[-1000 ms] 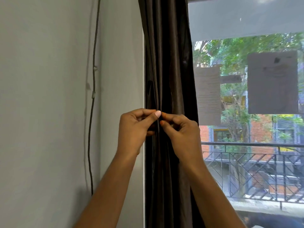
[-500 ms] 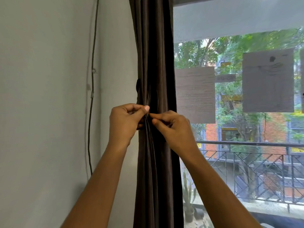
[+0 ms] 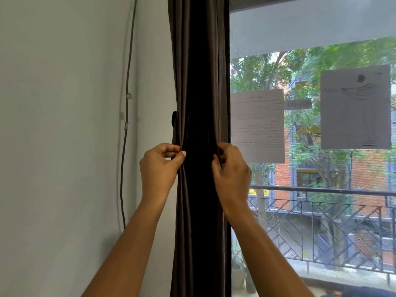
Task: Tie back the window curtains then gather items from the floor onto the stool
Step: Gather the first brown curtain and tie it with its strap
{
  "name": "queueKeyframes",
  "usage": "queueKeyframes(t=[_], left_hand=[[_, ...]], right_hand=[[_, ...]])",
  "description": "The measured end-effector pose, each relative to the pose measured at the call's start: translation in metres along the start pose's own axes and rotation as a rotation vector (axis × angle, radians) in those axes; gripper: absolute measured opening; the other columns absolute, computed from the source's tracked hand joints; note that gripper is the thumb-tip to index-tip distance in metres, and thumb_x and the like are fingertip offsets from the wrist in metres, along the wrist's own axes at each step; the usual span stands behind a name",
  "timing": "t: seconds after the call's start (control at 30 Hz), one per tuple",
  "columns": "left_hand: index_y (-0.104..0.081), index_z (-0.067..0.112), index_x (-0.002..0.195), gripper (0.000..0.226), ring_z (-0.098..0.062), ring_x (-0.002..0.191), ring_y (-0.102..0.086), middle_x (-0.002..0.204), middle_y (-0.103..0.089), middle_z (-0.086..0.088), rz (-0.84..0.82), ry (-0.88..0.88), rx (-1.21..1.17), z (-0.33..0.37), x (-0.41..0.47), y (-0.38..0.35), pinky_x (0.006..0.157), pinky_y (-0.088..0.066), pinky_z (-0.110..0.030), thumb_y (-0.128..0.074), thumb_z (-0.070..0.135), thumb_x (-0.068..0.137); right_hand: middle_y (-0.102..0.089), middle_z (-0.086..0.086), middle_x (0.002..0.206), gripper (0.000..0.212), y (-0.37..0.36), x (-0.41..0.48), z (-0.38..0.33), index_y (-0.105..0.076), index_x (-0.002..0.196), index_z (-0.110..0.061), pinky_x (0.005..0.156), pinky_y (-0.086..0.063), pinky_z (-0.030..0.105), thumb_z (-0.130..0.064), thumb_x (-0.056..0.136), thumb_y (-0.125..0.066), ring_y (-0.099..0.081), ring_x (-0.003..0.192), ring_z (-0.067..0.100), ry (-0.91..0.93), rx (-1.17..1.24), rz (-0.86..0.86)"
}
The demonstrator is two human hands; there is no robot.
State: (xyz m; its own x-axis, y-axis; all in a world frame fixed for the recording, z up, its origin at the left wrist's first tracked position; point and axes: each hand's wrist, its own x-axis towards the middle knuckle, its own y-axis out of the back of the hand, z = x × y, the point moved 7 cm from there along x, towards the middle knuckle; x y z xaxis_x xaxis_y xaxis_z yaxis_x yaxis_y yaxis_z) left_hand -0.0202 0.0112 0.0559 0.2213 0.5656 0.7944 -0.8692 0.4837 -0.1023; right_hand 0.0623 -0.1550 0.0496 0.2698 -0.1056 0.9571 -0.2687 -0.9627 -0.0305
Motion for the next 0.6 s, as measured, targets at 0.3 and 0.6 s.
queueKeyframes(t=[0.3, 0.6], left_hand=[[-0.072, 0.023, 0.086, 0.008, -0.014, 0.078, -0.072, 0.080, -0.074, 0.001, -0.071, 0.049, -0.176, 0.013, -0.013, -0.026, 0.077, -0.059, -0.043, -0.076, 0.021, 0.079], [-0.073, 0.021, 0.087, 0.005, -0.014, 0.081, -0.073, 0.082, -0.075, 0.000, -0.151, 0.184, -0.325, 0.016, -0.019, -0.039, 0.068, -0.058, -0.029, -0.073, 0.019, 0.081]], right_hand=[[-0.062, -0.005, 0.092, 0.024, 0.002, -0.007, -0.023, -0.067, 0.112, -0.014, 0.063, -0.052, 0.015, -0.012, 0.089, -0.062, -0.059, 0.071, 0.005, 0.121, 0.135, -0.067], [-0.051, -0.012, 0.083, 0.032, 0.000, -0.005, -0.011, -0.064, 0.120, -0.021, 0.057, -0.042, 0.010, -0.011, 0.090, -0.059, -0.050, 0.064, 0.003, 0.053, 0.112, -0.121]])
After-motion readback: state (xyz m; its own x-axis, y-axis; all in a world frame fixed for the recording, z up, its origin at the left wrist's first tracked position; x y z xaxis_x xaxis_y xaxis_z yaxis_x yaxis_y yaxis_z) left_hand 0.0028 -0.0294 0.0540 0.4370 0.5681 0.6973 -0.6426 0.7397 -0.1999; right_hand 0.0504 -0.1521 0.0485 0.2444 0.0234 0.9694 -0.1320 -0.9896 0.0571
